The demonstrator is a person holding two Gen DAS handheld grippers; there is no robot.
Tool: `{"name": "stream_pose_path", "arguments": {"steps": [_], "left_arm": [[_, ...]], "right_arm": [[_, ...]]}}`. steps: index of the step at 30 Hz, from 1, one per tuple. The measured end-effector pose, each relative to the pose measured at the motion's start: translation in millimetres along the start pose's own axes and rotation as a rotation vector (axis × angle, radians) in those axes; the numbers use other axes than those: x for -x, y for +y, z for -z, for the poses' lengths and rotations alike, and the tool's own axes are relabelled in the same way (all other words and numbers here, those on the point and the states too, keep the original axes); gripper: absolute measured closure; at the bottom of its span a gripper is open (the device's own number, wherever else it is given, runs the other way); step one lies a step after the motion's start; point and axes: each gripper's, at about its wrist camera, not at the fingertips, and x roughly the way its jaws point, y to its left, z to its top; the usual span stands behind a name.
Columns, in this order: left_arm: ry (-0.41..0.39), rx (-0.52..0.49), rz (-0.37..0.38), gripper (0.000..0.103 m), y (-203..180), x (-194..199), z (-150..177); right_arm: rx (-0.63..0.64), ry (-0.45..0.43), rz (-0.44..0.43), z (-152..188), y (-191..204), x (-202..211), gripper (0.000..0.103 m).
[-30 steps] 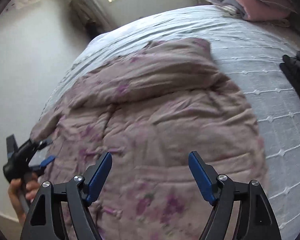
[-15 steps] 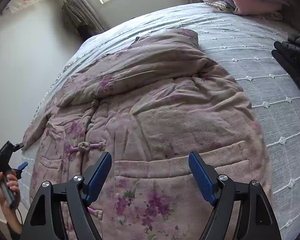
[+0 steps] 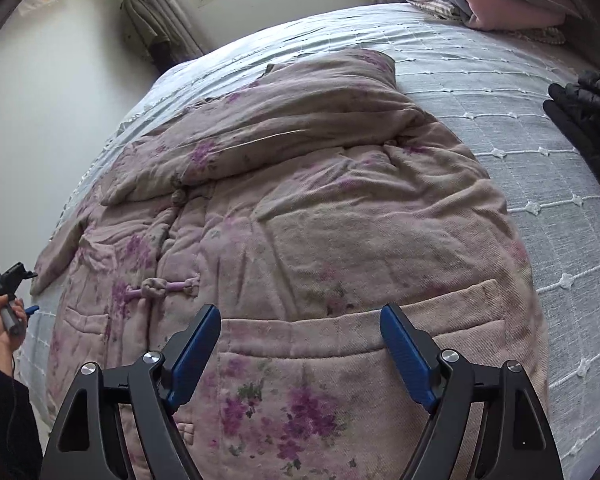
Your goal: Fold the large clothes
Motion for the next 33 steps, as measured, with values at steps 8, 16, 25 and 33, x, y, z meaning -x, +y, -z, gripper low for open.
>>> {"name": "stream_pose_path", "arguments": {"steps": [8,16,25,33], "left_arm": [[-0.055,-0.066,-0.087,0.018,-35.4,-22.5,-0.2],[-0.094,-0.209,-0.13,0.083,-75.9,-27.2,18.4],[-0.24,-0.165,-0.025,0.088,-86.0,24.8,14.2],[-0.358,-0.281,0.137,0.088,-139.6,106.6,36.5]], "right_arm": [[0.013,0.001,0.007,0.5,3.0,-2.2,0.02],[0.009,0.001,-0.004,-0.3,3.0,0.7,0.02],[0.004,0.004,-0.029,-0.8,4.8,2.3,0.02],[-0.03,-0.012,-0.049,-4.2,-2.1,8.1,0.02]]}}
